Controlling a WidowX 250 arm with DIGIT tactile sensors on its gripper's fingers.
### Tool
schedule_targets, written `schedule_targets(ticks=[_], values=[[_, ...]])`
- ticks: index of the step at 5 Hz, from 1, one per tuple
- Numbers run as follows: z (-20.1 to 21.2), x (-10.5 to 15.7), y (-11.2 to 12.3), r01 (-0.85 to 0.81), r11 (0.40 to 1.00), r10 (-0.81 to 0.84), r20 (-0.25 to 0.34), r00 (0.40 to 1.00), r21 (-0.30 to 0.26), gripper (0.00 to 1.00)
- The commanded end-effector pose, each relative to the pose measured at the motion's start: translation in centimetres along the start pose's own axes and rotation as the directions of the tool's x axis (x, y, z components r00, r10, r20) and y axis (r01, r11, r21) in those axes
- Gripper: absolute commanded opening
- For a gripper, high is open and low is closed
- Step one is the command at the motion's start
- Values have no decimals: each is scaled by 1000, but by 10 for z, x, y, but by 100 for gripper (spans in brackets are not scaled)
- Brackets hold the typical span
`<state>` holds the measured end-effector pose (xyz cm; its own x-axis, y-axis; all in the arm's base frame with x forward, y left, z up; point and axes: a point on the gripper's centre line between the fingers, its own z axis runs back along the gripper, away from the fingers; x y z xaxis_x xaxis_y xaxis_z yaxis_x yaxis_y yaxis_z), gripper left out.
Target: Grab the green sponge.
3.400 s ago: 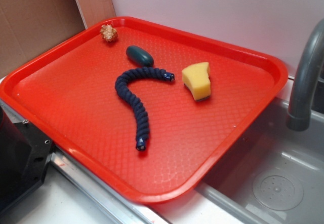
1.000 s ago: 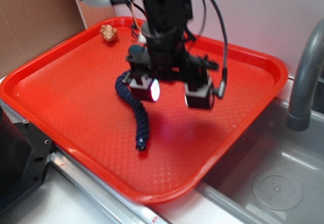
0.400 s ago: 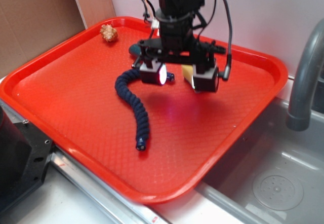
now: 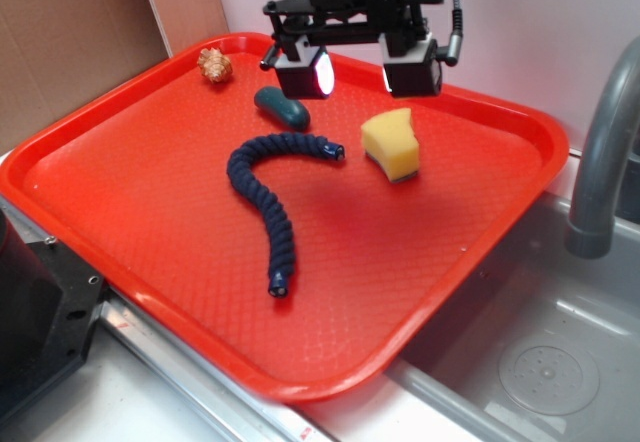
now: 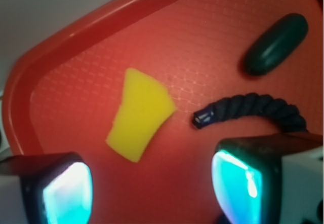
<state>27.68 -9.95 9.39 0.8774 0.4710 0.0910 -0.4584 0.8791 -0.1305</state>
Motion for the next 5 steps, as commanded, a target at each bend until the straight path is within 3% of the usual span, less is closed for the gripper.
schedule_targets(ticks=[1, 2, 3, 4, 5], values=[[-12, 29, -20, -47, 999, 46, 59, 997, 14, 100], [-27, 30, -13, -55, 998, 54, 26, 998, 33, 100], [-47, 32, 6, -61, 994, 63, -21, 998, 88, 100], [-59, 30, 27, -30, 995, 39, -90, 995, 99, 0], [-50, 23, 39, 100, 989, -92, -78, 993, 110, 0]])
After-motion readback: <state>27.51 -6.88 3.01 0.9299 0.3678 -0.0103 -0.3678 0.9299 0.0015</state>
